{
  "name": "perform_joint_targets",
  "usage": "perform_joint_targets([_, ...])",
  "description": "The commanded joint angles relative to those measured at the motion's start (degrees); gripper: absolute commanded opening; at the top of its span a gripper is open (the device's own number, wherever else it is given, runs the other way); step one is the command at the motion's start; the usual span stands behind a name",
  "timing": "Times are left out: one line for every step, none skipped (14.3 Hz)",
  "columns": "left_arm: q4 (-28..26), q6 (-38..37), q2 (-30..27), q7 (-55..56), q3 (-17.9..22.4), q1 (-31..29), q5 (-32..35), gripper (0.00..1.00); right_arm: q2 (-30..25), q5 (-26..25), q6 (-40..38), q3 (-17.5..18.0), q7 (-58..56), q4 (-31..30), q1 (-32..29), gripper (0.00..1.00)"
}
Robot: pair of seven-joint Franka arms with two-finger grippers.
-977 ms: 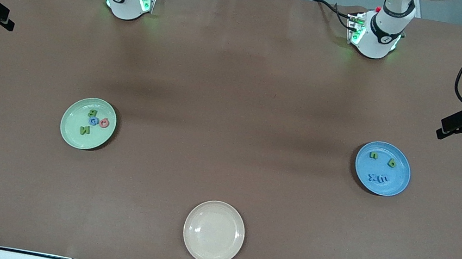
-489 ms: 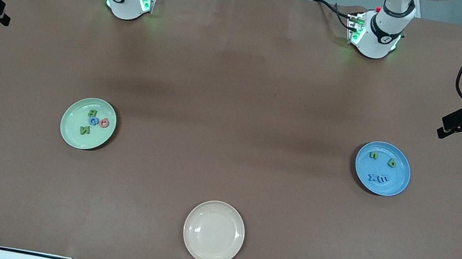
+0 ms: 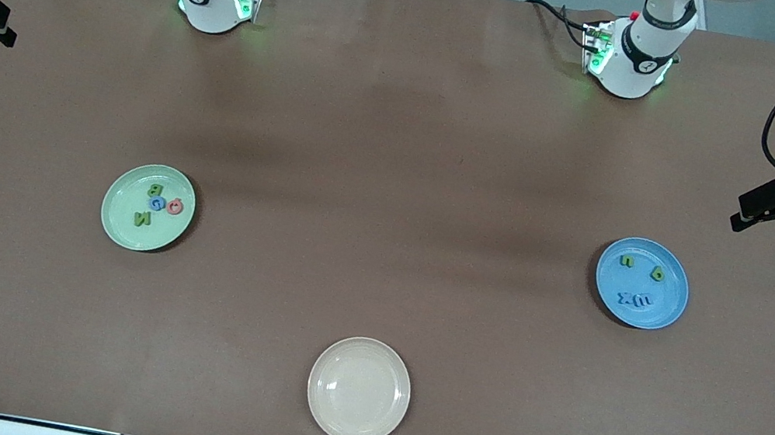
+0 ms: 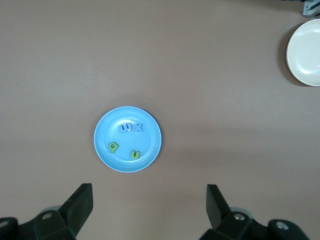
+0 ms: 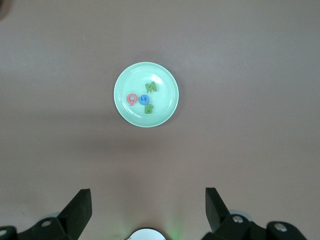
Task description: Sort upper and lower case letters into plates
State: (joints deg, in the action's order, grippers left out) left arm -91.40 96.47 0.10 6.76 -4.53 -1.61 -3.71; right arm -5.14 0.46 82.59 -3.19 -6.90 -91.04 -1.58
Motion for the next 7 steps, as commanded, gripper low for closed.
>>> perform_joint_targets([1.49,-2.41,0.34,-0.43,-0.3,-0.06,0.73,1.0,-1.63,-0.03,1.52,0.64,-0.66,-1.86,-1.23,1.0])
perform_joint_targets([1.49,-2.6,0.34,-0.35,-0.22,-0.15,0.73,1.0,-1.63,0.07,1.61,0.64,-0.66,-1.95,-1.32,1.0])
perform_joint_targets([1.49,-2.6,0.34,-0.52,-0.22,-0.15,0.73,1.0,-1.63,0.07,1.79,0.64,-0.66,-1.95,-1.32,1.0])
perform_joint_targets([1.49,-2.6,0.34,-0.61,-0.22,-0.15,0.73,1.0,-1.63,0.07,1.96,0.64,-0.66,-1.87,-1.4,1.0])
perform_joint_targets([1.49,-2.6,0.34,-0.61,-0.13,-0.15,0.73,1.0,-1.55,0.24,1.88,0.64,-0.57,-1.78,-1.4,1.0])
perform_joint_targets([1.49,-2.6,0.34,-0.61,-0.13,-0.15,0.73,1.0,-1.46,0.5,1.62,0.64,-0.57,-1.69,-1.4,1.0])
perform_joint_targets([1.49,-2.6,0.34,-0.61,-0.13,-0.23,0.64,1.0,-1.46,1.2,1.53,0.56,-0.57,-1.69,-1.4,1.0])
